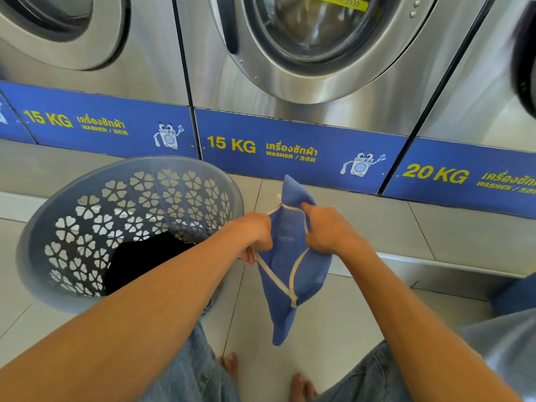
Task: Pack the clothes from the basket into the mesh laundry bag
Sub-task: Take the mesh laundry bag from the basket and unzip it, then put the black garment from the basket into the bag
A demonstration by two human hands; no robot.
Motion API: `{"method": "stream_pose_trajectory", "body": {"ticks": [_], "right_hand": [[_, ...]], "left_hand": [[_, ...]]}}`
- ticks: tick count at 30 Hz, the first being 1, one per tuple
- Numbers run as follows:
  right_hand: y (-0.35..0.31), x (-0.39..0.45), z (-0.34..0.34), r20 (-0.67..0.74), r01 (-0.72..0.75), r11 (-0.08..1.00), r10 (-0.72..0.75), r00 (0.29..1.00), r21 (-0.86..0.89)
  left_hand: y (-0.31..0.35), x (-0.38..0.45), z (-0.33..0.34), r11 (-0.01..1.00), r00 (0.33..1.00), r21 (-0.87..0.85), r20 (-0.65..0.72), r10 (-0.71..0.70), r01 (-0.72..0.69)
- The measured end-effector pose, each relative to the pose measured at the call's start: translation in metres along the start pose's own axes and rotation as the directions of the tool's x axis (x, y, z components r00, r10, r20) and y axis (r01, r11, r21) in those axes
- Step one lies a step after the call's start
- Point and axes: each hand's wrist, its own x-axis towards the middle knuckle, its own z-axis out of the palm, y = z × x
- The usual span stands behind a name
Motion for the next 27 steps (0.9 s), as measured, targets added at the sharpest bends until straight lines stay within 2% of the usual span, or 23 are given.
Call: {"method": "stream_pose_trajectory", "body": {"ticks": [5, 8, 11, 14, 17, 19, 23, 27], "right_hand": [[-0.022, 0.007, 0.015, 0.017, 0.081, 0.996, -0.081, 0.997, 0.027], [-0.033, 0.013, 0.016, 0.015, 0.123, 0.992, -0.124, 0.992, 0.02], [-0.043, 0.018, 0.016, 0.011, 0.141, 0.99, -0.141, 0.99, -0.006], [-0.054, 0.022, 0.018, 0.024, 0.16, 0.986, -0.16, 0.987, -0.034], [-0.064, 0.026, 0.021, 0.027, 0.171, 0.985, -0.17, 0.985, -0.038], [-0.066, 0.03, 0.023, 0.02, 0.173, 0.984, -0.172, 0.985, -0.046], [-0.073, 0.042, 0.03, 0.035, 0.183, 0.981, -0.181, 0.983, -0.064], [-0.083, 0.059, 0.042, 0.109, 0.198, 0.977, -0.19, 0.976, -0.073]], "left_hand": [[-0.006, -0.006, -0.005, 0.994, 0.993, 0.059, -0.067, 0.096, -0.092], [-0.013, -0.014, -0.013, 0.987, 0.968, 0.03, -0.196, 0.159, -0.156], [-0.03, -0.024, -0.028, 0.979, 0.928, -0.117, -0.353, 0.117, -0.167], [-0.062, -0.029, -0.042, 0.956, 0.915, -0.248, -0.401, 0.043, -0.154], [-0.106, -0.02, -0.05, 0.925, 0.937, -0.377, -0.339, -0.086, -0.052], [-0.131, -0.01, -0.049, 0.921, 0.947, -0.388, -0.285, -0.148, 0.027], [-0.159, 0.016, -0.027, 0.962, 0.977, -0.236, -0.127, -0.174, 0.14], [-0.168, 0.06, 0.004, 0.992, 0.992, -0.036, -0.021, -0.124, 0.123]]}}
